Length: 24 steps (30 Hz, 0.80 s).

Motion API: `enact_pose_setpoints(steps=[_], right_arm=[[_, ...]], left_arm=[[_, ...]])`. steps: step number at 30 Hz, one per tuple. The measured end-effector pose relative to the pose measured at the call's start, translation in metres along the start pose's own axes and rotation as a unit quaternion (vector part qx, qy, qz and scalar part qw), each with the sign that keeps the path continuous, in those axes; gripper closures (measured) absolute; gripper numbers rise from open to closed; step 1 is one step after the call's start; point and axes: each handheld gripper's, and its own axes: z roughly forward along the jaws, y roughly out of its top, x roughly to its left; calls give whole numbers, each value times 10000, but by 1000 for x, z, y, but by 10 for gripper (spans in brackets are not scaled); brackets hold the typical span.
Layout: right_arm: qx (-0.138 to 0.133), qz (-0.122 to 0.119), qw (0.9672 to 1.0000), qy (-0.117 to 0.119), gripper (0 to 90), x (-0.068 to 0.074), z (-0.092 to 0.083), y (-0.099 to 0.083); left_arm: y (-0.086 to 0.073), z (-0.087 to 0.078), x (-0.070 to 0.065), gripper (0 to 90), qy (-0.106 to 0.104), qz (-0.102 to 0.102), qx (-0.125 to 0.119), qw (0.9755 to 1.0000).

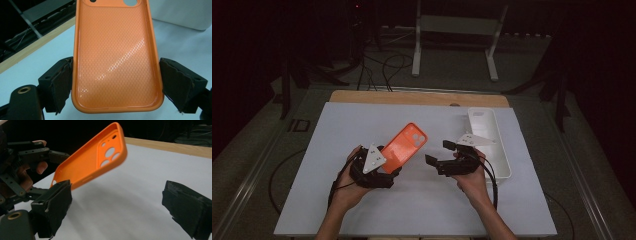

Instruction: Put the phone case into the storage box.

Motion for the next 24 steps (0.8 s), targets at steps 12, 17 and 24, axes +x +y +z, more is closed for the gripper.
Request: enact_pose_setpoints(steps=[12,17,24], right_arm=[[75,90,9997,224,90,2,19,9],[100,175,9991,383,90,2,25,10],[259,348,9967,693,122,2,32,10]], left_arm=[[7,-3,-10,165,-107,156,-104,9998],[10,-4,-15,165,-175,266,-135,9994],[11,-3,-18,164,-265,284,-168,9991]])
